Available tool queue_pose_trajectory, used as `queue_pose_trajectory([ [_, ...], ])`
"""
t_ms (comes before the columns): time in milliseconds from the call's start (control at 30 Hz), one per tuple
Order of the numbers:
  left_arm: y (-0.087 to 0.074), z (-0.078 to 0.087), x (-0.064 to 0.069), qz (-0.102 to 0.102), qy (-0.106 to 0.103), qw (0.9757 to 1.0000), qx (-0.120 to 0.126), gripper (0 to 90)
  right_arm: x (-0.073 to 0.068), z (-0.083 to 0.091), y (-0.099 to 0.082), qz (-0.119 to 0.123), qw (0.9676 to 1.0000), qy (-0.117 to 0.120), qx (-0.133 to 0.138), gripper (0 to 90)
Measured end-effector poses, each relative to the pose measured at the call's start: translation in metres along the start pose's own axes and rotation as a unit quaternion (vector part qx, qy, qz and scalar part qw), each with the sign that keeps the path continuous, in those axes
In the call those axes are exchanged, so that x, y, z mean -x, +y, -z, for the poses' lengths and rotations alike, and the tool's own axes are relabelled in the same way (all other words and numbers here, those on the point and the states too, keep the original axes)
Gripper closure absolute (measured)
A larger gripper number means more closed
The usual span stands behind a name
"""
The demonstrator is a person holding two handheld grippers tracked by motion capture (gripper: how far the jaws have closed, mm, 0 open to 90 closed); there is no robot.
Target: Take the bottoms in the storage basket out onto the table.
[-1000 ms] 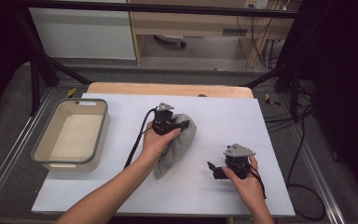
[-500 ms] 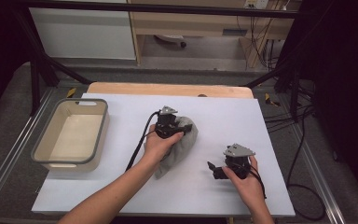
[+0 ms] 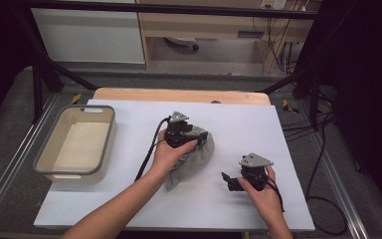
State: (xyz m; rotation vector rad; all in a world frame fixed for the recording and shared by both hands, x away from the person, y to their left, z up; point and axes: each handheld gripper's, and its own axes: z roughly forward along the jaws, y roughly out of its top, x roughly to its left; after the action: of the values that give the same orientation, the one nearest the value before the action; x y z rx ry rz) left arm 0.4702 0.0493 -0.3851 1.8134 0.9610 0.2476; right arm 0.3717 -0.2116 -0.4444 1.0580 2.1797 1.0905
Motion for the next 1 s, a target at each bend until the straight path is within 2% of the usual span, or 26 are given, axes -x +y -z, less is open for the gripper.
queue_pose_trajectory([
  [300, 0.002, 0.001, -0.002, 0.007, -0.002, 1.0000, 0.002, 13.1, 0.000, 0.000, 0.000, 0.000, 1.0000, 0.000, 0.000, 2.3],
  [467, 0.006, 0.004, 0.000, -0.009, -0.016, 0.9997, 0.018, 10.4, 0.000, 0.000, 0.000, 0.000, 1.0000, 0.001, 0.001, 2.3],
  [667, 0.011, 0.005, 0.003, -0.019, -0.025, 0.9994, 0.018, 7.0, -0.001, 0.000, 0.000, 0.001, 1.0000, 0.002, 0.002, 2.2],
  [1000, 0.025, 0.014, 0.002, -0.030, -0.027, 0.9987, 0.031, 6.4, -0.001, 0.000, 0.000, 0.002, 1.0000, 0.001, 0.003, 2.2],
])
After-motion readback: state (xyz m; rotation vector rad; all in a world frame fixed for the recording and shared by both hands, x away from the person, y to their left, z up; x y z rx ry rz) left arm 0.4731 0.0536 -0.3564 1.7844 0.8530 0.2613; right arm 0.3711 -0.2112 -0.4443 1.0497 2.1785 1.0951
